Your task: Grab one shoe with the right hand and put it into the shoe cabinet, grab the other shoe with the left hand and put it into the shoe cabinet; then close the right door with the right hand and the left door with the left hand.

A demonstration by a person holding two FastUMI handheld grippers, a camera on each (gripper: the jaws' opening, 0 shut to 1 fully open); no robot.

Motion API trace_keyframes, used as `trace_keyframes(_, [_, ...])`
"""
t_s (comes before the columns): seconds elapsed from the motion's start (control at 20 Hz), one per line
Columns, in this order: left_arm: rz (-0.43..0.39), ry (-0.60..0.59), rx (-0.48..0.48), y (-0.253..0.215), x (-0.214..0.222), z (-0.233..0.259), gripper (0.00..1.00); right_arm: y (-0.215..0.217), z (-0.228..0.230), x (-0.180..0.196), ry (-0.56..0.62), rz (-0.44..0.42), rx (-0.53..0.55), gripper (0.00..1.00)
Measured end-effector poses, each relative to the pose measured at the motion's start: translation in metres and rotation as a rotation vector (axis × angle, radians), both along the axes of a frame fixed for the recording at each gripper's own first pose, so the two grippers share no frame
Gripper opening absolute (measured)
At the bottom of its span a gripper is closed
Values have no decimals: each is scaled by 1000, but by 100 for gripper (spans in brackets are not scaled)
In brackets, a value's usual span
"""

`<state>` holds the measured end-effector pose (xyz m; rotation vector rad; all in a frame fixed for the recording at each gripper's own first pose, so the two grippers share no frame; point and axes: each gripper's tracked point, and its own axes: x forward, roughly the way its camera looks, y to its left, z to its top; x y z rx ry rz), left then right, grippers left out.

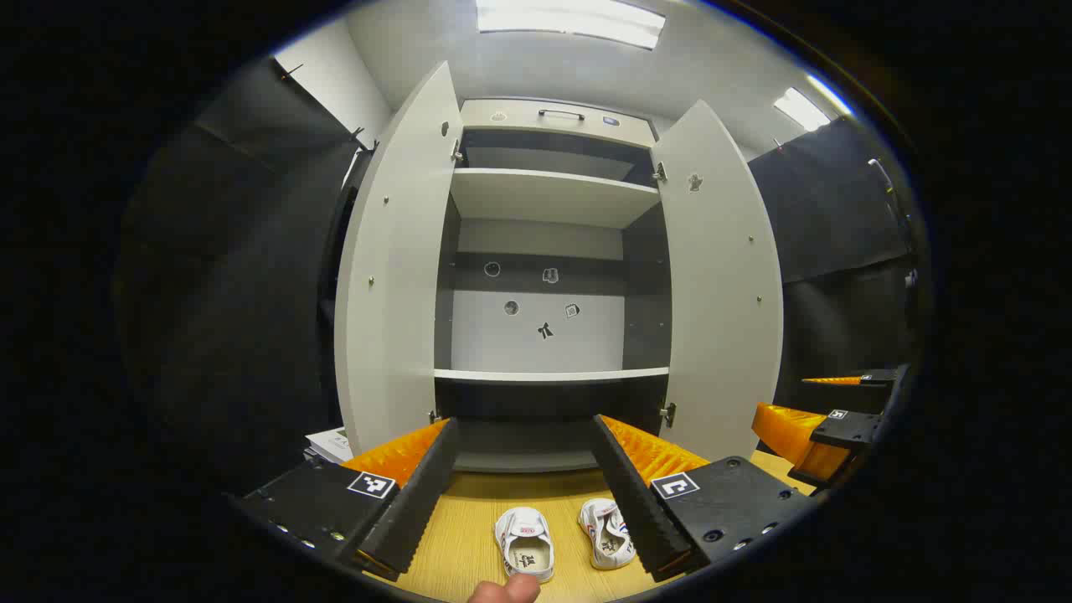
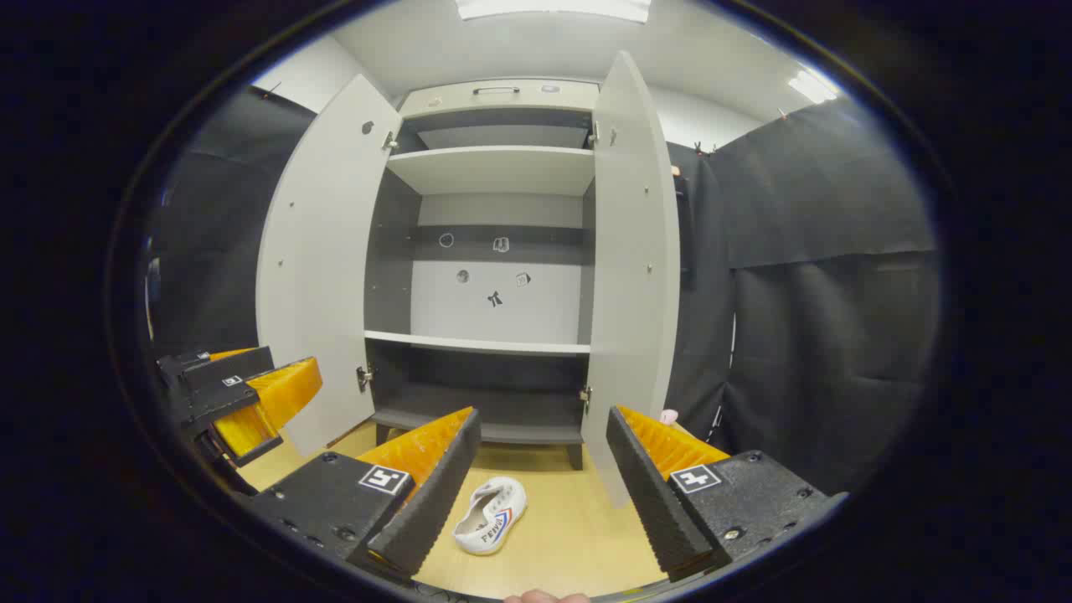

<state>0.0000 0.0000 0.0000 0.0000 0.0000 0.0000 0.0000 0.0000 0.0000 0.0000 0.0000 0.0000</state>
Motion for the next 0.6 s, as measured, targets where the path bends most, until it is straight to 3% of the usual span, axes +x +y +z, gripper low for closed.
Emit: trace_keyframes(0.6, [7,-11,10,0,5,1,95,-8,5,3,-11,-22,15,98])
